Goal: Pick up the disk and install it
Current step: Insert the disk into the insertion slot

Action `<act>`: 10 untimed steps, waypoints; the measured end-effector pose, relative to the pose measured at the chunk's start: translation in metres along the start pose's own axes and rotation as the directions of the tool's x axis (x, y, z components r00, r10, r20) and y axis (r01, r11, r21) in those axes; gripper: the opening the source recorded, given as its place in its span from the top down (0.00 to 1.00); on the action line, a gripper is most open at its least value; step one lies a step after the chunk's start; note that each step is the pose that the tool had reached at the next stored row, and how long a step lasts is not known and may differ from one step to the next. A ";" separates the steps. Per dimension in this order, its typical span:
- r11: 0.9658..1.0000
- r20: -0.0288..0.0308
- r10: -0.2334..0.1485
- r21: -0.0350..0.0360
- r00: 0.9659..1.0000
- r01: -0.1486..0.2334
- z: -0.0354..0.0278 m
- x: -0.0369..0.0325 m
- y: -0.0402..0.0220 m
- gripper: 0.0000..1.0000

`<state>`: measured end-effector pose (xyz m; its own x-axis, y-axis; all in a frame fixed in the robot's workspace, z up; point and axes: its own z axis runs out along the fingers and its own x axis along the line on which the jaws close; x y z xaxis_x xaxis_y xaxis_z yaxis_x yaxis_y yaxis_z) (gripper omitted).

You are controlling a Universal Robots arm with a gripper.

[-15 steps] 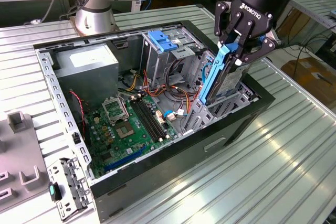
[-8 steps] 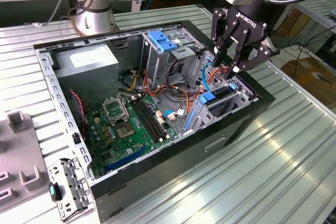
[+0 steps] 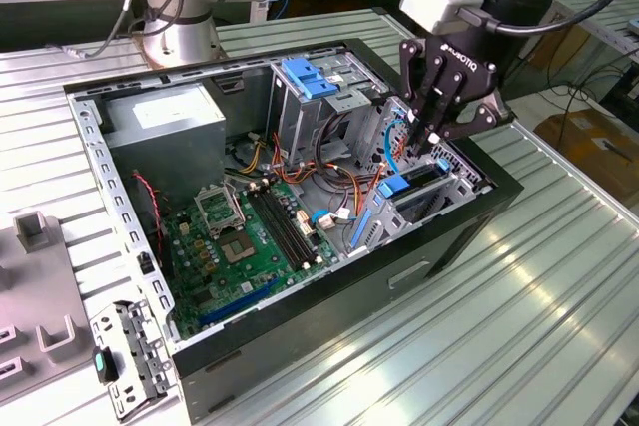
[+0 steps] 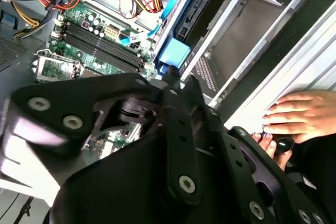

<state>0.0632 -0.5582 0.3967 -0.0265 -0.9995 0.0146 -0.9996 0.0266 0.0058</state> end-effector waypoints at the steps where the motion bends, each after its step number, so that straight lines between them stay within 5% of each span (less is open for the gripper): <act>1: 1.000 0.000 0.000 0.000 1.000 0.000 0.0016 0.0000 -0.0010 0.76; 4: 1.000 0.000 -0.001 0.000 1.000 0.001 0.0076 -0.0003 -0.0077 0.89; 10: 1.000 0.000 -0.001 0.000 1.000 0.001 0.0185 -0.0008 -0.0209 0.89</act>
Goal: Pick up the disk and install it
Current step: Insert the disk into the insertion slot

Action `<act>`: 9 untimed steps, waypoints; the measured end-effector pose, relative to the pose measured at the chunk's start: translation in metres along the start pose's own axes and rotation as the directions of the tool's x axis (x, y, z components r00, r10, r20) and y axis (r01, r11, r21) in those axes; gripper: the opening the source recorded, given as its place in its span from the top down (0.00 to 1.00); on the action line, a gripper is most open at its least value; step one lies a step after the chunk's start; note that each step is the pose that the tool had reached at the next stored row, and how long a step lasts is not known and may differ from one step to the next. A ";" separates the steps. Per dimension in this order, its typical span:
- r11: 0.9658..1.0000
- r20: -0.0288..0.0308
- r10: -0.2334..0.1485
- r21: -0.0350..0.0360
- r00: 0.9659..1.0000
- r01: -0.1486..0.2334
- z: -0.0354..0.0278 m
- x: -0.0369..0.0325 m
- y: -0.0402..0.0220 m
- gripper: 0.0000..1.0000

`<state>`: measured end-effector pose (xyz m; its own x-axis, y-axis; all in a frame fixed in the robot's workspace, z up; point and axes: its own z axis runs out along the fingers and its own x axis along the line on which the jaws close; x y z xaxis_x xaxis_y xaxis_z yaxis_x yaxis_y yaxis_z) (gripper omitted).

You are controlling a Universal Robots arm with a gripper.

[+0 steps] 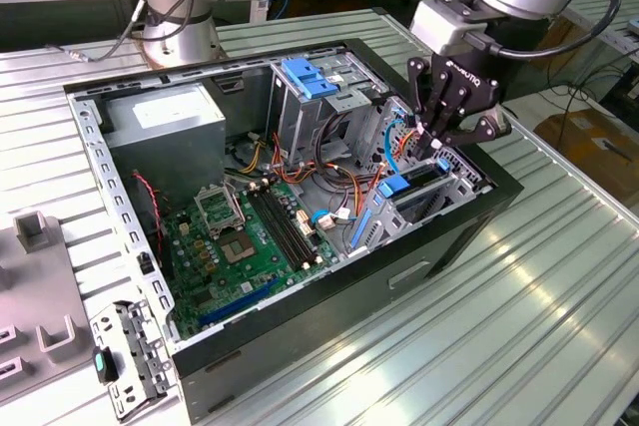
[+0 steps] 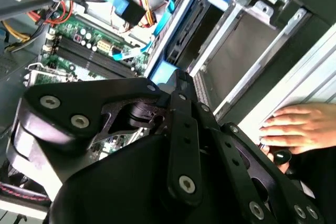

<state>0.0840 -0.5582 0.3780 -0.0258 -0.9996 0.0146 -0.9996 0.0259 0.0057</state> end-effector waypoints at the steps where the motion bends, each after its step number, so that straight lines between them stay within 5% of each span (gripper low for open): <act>1: 1.000 0.000 0.000 0.000 1.000 0.000 0.0025 -0.0001 -0.0017 0.89; 9: 1.000 0.000 0.000 0.000 1.000 0.000 0.0186 -0.0003 -0.0030 0.89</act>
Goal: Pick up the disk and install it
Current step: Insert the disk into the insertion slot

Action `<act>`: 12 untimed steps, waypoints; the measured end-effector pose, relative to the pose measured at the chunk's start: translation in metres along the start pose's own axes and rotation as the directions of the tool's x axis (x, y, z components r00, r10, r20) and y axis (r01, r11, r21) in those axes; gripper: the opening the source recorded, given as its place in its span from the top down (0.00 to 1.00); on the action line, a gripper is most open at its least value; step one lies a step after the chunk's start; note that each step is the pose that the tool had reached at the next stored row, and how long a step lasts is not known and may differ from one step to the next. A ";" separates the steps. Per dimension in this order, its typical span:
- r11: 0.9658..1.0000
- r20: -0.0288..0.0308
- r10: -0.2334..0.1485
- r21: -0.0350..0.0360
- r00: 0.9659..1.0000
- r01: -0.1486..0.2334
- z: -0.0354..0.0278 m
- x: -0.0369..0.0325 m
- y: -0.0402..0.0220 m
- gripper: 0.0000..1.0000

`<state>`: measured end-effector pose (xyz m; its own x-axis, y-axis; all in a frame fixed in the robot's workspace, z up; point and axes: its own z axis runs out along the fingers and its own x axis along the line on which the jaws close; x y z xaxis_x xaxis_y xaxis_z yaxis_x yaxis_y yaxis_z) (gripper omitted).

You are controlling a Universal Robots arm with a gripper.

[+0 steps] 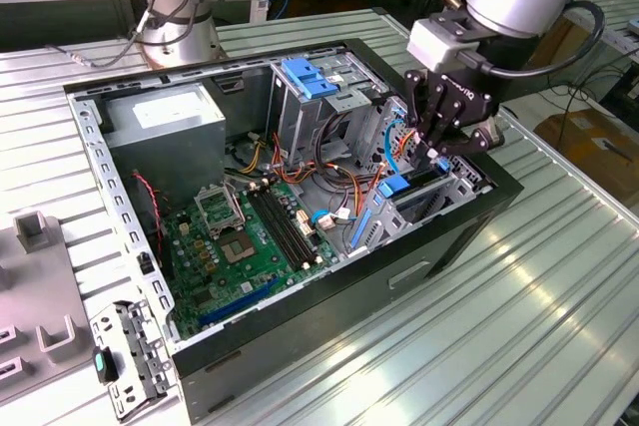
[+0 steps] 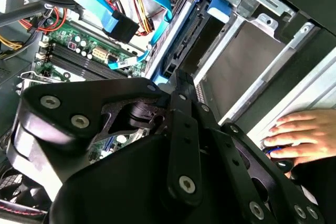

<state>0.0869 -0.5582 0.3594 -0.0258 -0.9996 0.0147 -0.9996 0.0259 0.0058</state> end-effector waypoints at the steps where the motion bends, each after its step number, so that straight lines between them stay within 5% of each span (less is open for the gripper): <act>1: 1.000 0.000 0.000 0.000 1.000 0.000 0.0021 0.0000 -0.0001 0.89; 12: 1.000 -0.002 0.000 0.000 1.000 0.000 0.0260 -0.0002 -0.0039 0.89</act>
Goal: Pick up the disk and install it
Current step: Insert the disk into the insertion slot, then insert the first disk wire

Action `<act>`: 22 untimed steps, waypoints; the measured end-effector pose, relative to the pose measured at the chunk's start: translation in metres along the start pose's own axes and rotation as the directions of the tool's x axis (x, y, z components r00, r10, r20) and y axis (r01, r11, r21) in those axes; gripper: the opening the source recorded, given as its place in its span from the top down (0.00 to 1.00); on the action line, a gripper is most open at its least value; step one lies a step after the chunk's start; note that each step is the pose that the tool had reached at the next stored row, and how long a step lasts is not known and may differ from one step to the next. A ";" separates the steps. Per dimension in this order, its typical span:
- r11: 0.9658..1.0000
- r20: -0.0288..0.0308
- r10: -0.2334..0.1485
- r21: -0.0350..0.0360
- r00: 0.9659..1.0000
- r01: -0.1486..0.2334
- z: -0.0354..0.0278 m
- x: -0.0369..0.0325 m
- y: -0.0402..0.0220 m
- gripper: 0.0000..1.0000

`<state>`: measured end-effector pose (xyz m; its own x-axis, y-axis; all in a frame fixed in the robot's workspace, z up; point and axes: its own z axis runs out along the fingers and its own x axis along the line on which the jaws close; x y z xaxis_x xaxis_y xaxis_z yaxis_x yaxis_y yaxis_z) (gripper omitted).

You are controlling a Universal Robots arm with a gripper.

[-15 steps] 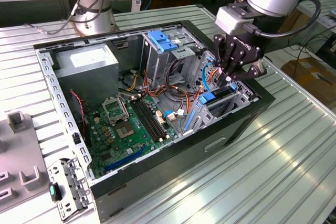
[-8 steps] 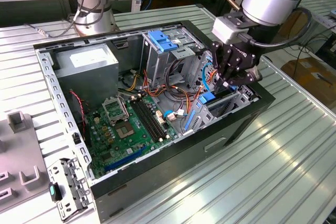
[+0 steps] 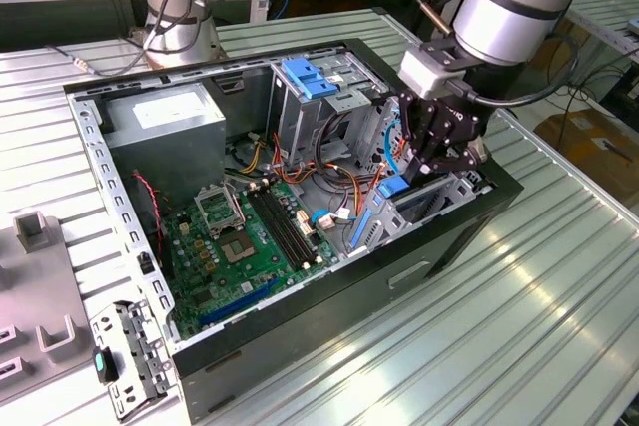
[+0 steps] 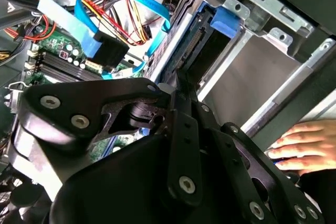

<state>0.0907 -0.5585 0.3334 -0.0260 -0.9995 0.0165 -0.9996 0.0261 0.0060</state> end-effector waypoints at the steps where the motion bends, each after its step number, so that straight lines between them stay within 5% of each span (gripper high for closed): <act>1: 1.000 0.000 0.000 0.000 1.000 0.000 0.0002 -0.0001 0.0000 0.89; 7: 1.000 0.002 0.000 0.000 1.000 0.000 -0.0188 -0.0002 0.0000 0.89; 22: 1.000 0.002 0.000 0.000 1.000 0.000 -0.0202 -0.0003 -0.0005 0.89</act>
<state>0.0913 -0.5579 0.3535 -0.0258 -0.9996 0.0148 -0.9996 0.0258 0.0057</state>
